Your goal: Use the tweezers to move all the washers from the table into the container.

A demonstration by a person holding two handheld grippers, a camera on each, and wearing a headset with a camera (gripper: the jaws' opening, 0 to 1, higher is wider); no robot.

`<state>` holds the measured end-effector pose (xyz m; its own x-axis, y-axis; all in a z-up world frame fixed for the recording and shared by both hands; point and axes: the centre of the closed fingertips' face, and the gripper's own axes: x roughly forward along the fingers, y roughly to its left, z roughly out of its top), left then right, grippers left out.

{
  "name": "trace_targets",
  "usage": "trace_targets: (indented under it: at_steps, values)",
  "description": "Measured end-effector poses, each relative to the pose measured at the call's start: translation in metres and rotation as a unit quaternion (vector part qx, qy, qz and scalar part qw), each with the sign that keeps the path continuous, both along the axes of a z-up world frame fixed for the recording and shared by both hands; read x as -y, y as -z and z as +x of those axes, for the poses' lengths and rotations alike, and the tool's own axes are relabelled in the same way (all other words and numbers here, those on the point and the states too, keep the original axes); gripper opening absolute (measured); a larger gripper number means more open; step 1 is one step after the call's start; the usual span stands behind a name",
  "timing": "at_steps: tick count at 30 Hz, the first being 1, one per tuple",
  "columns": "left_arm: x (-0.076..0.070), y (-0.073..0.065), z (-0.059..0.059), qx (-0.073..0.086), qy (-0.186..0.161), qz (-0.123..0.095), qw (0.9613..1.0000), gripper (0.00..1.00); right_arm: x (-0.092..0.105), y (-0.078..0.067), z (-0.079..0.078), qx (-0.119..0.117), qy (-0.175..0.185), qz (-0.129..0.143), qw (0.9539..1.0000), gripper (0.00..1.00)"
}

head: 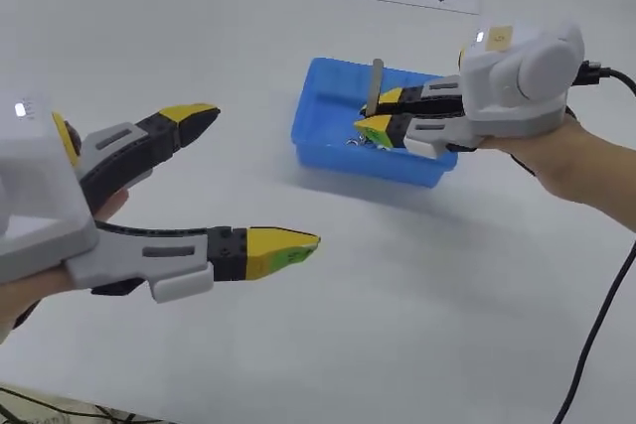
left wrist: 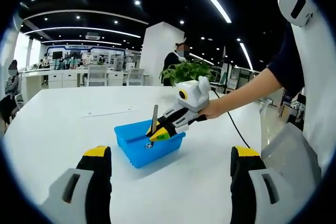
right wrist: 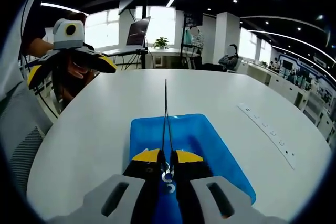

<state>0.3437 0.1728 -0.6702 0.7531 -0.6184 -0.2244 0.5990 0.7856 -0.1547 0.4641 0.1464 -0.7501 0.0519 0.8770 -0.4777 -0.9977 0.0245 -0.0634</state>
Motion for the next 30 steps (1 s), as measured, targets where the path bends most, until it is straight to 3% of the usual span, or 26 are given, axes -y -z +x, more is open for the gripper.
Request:
trace_targets:
  at_steps: [4, 11, 16, 20, 23, 26, 30]
  values:
    - [0.002, 0.000, 0.003, 0.000, -0.001, -0.006, 1.0000, 1.00, 0.003, -0.005, 0.000, 0.006, 0.002, -0.001, 1.0000, 0.10]
    - [0.008, 0.002, 0.024, 0.002, 0.011, -0.008, 0.9999, 0.98, 0.008, -0.013, 0.003, 0.017, 0.006, -0.003, 0.9998, 0.08]
    - [0.010, -0.007, 0.045, 0.012, 0.010, -0.023, 0.9996, 0.94, 0.008, -0.017, 0.001, 0.027, 0.002, -0.011, 0.9996, 0.08]
    - [0.017, -0.023, 0.060, 0.031, 0.022, -0.026, 0.9989, 0.92, 0.006, -0.021, -0.004, 0.037, -0.009, -0.016, 0.9992, 0.07]
    - [0.024, -0.027, 0.070, 0.037, 0.041, -0.015, 0.9983, 0.87, 0.005, -0.023, -0.006, 0.039, -0.009, -0.018, 0.9990, 0.07]
    - [0.036, -0.025, 0.075, 0.032, 0.084, 0.009, 0.9959, 0.70, 0.006, -0.023, -0.011, 0.051, -0.022, -0.030, 0.9980, 0.08]
    - [0.048, -0.028, 0.081, 0.037, 0.110, 0.021, 0.9930, 0.67, 0.010, -0.023, -0.018, 0.063, -0.039, -0.040, 0.9965, 0.08]
